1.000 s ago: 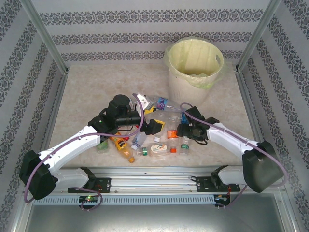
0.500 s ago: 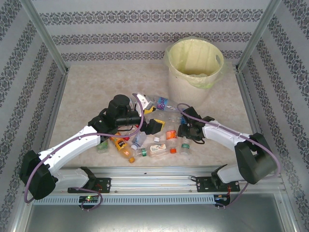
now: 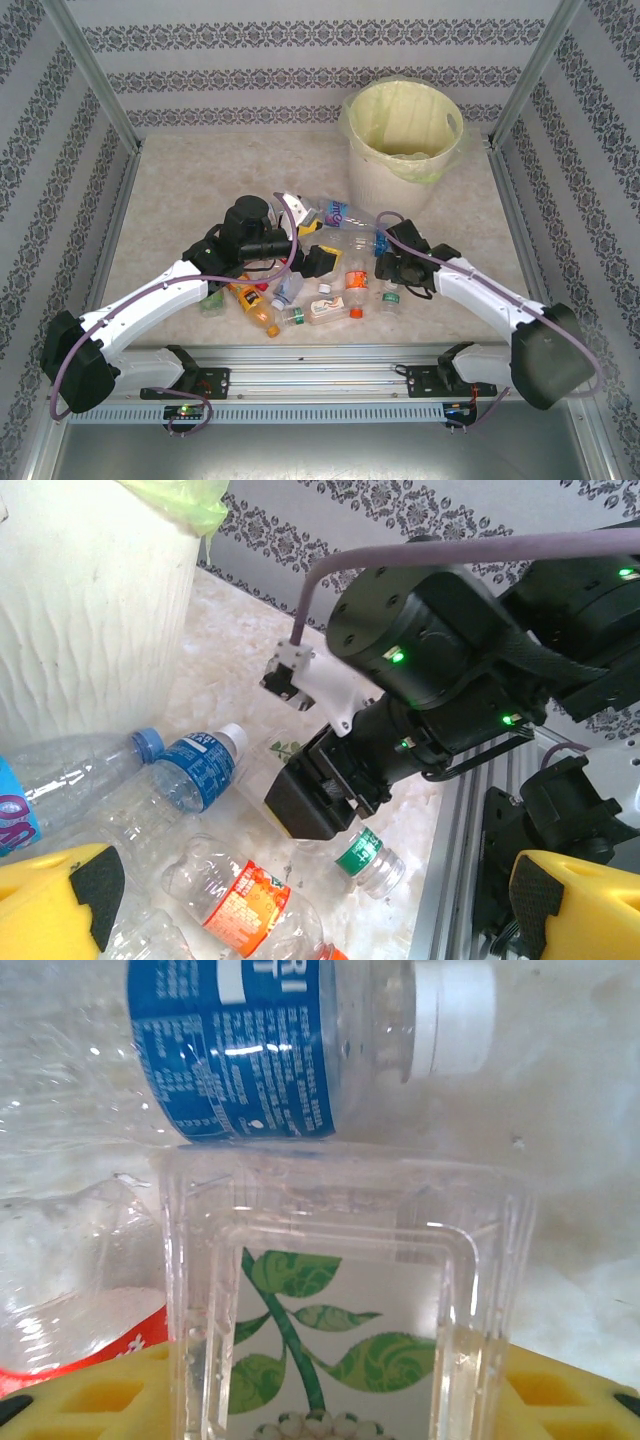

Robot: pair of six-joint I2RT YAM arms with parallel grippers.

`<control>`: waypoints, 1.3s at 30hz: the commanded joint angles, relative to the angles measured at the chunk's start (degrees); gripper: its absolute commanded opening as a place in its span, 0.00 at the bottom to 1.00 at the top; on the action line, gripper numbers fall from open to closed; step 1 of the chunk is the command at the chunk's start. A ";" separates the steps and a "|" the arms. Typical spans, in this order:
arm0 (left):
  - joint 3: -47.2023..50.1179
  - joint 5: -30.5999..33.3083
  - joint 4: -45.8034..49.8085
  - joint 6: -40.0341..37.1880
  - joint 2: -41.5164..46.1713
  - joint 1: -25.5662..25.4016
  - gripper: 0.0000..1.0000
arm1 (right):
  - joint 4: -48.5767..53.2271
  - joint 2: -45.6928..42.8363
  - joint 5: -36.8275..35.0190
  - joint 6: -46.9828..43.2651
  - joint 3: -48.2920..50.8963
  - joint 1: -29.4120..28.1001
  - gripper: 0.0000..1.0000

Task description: Put the plastic bottles in the bin

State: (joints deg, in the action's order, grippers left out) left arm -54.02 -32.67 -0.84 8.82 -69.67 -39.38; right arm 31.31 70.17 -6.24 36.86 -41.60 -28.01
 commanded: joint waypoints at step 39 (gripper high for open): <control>-4.12 -2.30 -34.02 17.14 -2.94 0.35 1.00 | 7.15 -1.53 -5.62 -17.55 -47.28 0.44 0.53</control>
State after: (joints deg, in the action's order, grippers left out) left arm -56.47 -34.92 -28.99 24.08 -72.23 -39.27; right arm 40.40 67.72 -9.72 21.98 -85.82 -27.97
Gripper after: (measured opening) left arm 0.998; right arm 0.536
